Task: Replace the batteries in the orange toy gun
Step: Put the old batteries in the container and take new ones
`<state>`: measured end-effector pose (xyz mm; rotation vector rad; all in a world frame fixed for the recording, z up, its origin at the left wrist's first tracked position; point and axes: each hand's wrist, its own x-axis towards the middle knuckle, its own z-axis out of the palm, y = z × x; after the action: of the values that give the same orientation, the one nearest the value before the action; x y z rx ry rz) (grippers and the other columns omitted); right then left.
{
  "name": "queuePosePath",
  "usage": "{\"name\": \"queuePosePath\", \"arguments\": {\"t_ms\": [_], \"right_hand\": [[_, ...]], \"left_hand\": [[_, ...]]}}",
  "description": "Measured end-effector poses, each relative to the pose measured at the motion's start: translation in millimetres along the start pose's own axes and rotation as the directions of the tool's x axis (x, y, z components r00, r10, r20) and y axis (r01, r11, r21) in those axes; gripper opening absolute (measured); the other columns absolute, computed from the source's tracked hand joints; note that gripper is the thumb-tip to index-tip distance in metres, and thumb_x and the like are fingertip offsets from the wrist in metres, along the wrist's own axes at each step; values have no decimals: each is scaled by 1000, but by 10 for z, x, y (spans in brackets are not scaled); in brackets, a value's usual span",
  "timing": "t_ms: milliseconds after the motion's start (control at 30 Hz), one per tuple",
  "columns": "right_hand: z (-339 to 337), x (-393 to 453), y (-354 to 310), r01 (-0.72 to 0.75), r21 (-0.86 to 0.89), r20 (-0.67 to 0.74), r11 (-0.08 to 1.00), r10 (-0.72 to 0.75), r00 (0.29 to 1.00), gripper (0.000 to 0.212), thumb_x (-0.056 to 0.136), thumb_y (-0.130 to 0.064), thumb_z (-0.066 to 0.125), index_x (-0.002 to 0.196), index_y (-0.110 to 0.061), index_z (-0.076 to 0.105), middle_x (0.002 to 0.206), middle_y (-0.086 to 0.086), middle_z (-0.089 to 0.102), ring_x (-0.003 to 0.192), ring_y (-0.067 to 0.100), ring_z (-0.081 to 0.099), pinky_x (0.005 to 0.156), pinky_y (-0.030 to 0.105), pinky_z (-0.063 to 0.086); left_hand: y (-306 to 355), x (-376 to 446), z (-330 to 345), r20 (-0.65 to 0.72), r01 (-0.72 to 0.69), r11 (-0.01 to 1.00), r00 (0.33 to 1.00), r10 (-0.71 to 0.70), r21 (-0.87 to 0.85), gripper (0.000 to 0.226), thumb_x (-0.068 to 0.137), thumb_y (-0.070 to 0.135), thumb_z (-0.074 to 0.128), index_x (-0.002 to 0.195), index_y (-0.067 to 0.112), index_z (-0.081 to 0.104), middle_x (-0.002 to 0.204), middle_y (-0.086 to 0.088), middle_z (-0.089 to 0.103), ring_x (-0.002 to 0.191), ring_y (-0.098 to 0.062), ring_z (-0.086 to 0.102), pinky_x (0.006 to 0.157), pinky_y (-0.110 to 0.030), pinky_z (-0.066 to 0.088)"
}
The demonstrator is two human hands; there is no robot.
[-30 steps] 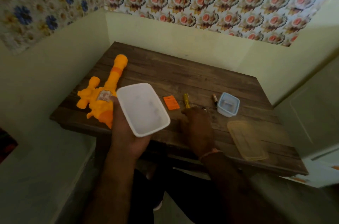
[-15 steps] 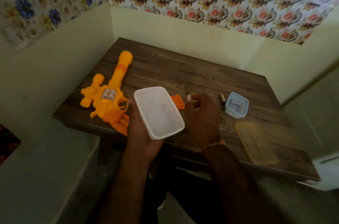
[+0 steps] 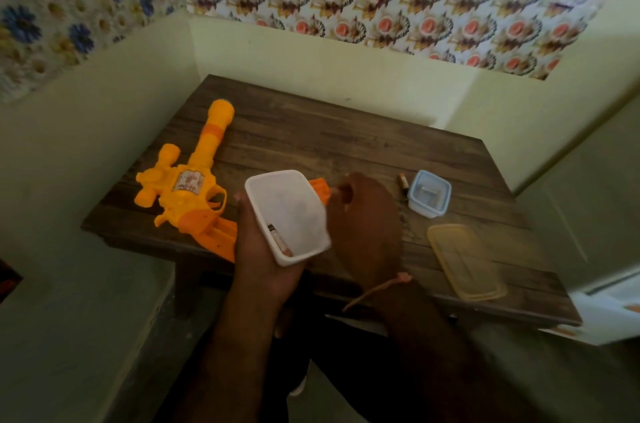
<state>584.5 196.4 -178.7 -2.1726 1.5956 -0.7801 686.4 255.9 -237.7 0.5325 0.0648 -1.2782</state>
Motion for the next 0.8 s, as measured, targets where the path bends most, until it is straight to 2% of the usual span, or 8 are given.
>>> {"name": "queuePosePath", "arguments": {"t_ms": [100, 200, 400, 500, 567, 633, 733, 800], "right_hand": [[-15, 251, 451, -151, -197, 74, 969, 169, 983, 21, 90, -25, 50, 104, -14, 63, 107, 10, 63, 100, 26, 60, 85, 38, 50], [-7, 349, 760, -163, -255, 24, 953, 175, 984, 25, 91, -28, 53, 104, -10, 63, 108, 14, 63, 99, 29, 60, 81, 38, 51], [131, 519, 954, -158, -345, 164, 925, 225, 960, 21, 95, -25, 49, 105, -9, 59, 108, 14, 64, 99, 30, 62, 78, 36, 49], [169, 505, 983, -182, -326, 151, 928, 241, 959, 21, 96, -24, 48, 106, -9, 59, 110, 14, 63, 101, 28, 61, 77, 34, 47], [139, 470, 936, -188, -256, 104, 948, 221, 970, 22, 96, -28, 49, 102, -10, 61, 106, 12, 65, 98, 26, 62, 76, 31, 45], [60, 390, 751, -165, -52, 3, 985, 165, 986, 20, 93, -32, 54, 97, -15, 64, 94, 4, 69, 89, 20, 64, 77, 32, 50], [-89, 168, 263, 8, 219, -128, 976, 21, 992, 6, 86, -32, 62, 86, -26, 61, 77, -8, 65, 75, 14, 64, 71, 38, 54], [-163, -33, -37, 118, 239, -105, 964, -95, 990, 4, 85, -28, 63, 85, -29, 60, 76, -10, 62, 72, 10, 61, 66, 32, 51]], "left_hand": [[-3, -11, 27, 55, -3, 999, 999, 0, 43, 51, 98, 60, 37, 126, 27, 63, 115, -4, 72, 96, -26, 73, 83, -51, 56], [-12, -29, 44, 55, -1, 999, 998, -1, 34, 50, 97, 60, 38, 121, 26, 65, 112, -3, 73, 95, -24, 73, 81, -48, 57], [-18, -28, 34, 38, 21, 1000, 999, -22, 11, 52, 97, 60, 38, 125, 24, 64, 116, -4, 71, 112, -27, 63, 100, -50, 45], [-13, -14, 12, 34, 11, 1000, 999, -11, 23, 54, 98, 59, 37, 133, 25, 59, 120, -3, 70, 121, -28, 59, 106, -51, 40], [-14, -4, 3, 51, 7, 1000, 999, -8, 21, 54, 97, 60, 37, 132, 25, 59, 118, -3, 71, 117, -27, 61, 105, -50, 41], [-26, 6, 0, 59, 0, 1000, 998, -1, 25, 54, 97, 60, 37, 130, 25, 61, 116, -2, 71, 111, -26, 64, 104, -51, 43], [-39, 2, 23, 69, -8, 998, 998, 4, 56, 53, 99, 60, 33, 125, 25, 63, 115, -3, 71, 105, -25, 67, 97, -50, 47], [-57, 6, 35, 68, -14, 995, 998, 7, 98, 55, 99, 59, 28, 118, 25, 67, 109, -5, 73, 96, -26, 71, 85, -49, 55]]}}
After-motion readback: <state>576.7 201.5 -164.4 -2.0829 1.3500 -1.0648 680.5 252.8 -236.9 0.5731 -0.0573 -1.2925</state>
